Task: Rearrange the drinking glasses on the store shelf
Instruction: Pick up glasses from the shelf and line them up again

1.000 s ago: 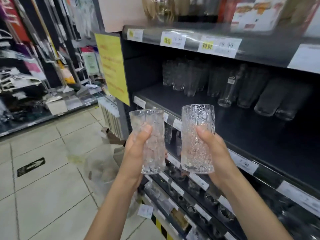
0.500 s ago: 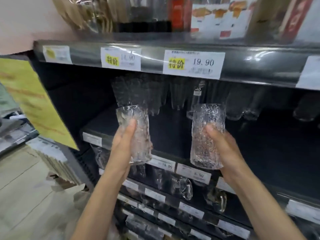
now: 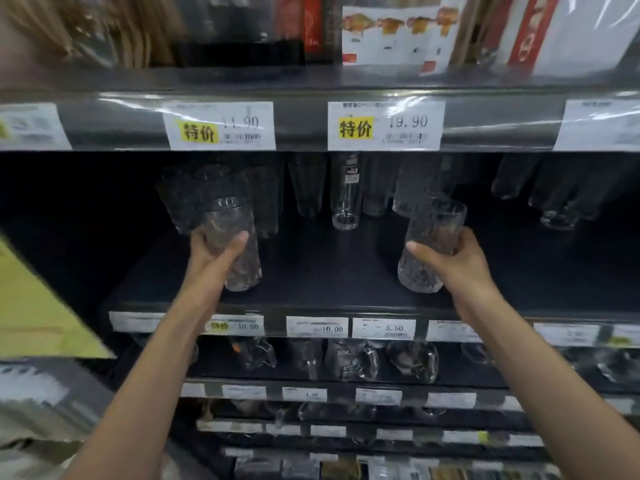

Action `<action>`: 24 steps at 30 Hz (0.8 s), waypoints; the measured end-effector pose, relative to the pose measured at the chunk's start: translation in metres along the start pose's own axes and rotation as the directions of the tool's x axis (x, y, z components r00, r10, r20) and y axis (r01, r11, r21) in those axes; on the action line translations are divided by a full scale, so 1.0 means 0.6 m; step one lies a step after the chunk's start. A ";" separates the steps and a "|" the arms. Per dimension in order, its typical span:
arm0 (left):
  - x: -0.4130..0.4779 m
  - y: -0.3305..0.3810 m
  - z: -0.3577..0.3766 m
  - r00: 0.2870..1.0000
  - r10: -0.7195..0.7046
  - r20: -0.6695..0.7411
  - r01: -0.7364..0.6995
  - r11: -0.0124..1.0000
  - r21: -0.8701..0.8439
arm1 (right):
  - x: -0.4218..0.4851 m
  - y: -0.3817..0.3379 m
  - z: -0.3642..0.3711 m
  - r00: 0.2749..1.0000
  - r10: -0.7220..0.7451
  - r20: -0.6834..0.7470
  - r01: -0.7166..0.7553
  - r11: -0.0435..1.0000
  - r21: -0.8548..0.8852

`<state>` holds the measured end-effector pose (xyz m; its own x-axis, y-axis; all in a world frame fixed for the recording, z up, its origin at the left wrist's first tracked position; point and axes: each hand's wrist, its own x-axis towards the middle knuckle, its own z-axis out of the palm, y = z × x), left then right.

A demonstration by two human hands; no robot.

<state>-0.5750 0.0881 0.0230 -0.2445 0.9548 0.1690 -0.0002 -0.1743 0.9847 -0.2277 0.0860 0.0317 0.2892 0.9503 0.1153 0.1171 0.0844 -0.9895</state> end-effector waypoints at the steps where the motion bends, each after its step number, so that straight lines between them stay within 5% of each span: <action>1: 0.006 0.000 -0.011 1.000 0.005 0.005 -0.005 1.000 0.010 | -0.001 0.001 0.001 1.000 -0.007 -0.018 0.007 1.000 -0.003; 14: 0.059 -0.004 -0.084 0.985 0.010 0.173 -0.019 0.999 0.050 | 0.005 0.004 0.017 0.994 0.048 -0.103 -0.072 0.966 -0.248; 24: 0.067 -0.010 -0.081 0.994 0.064 0.084 -0.078 0.982 0.172 | 0.030 0.019 0.024 0.970 0.110 -0.216 -0.184 0.915 -0.358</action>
<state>-0.6317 0.1156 0.0220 -0.1615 0.9585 0.2348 0.1855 -0.2042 0.9612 -0.2348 0.1081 0.0212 0.4988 0.8665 0.0213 0.3940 -0.2047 -0.8960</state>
